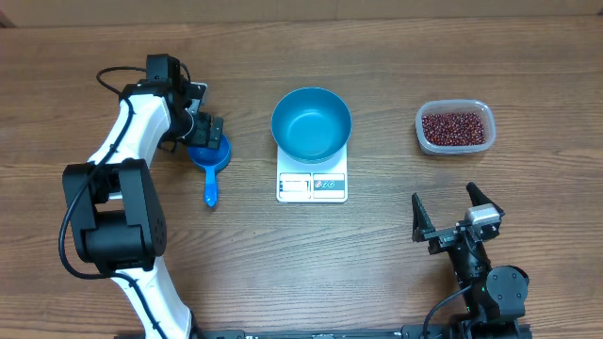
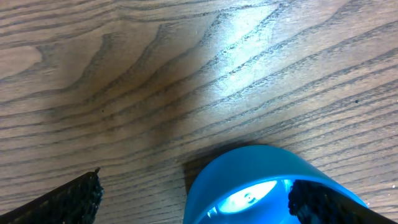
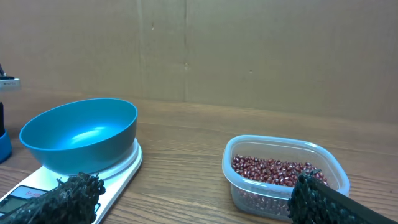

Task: Scoop item into bowl and weigh 150g on scale
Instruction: 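Lower the left gripper and close it on the blue scoop's rim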

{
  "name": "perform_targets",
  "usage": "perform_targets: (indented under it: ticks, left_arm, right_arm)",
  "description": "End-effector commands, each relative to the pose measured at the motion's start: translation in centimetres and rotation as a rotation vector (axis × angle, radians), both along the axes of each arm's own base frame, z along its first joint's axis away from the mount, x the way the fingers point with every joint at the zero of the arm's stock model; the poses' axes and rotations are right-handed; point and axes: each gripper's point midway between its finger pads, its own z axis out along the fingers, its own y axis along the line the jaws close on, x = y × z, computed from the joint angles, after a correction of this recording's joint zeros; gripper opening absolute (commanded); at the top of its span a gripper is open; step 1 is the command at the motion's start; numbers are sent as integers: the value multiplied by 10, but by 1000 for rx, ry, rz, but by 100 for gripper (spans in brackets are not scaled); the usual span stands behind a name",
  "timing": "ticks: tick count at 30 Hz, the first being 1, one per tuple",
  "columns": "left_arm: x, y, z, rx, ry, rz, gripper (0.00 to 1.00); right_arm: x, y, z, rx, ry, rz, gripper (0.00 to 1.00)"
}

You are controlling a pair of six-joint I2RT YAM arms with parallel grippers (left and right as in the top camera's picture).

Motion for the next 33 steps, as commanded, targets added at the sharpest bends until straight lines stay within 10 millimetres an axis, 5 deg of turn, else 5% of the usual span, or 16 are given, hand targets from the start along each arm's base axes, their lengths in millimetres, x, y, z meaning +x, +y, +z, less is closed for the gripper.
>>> perform_targets:
  ticks: [1, 18, 33]
  left_arm:
    - [-3, 1, -7, 12, 15, -15, 99]
    - [-17, 1, -26, 13, 43, -24, 100]
    - [-17, 1, -27, 13, 45, -24, 73]
  right_arm:
    - [0, 1, -2, -9, -4, 3, 100]
    - [0, 1, -2, -9, -4, 3, 100]
    - [0, 1, -2, -9, -4, 3, 100]
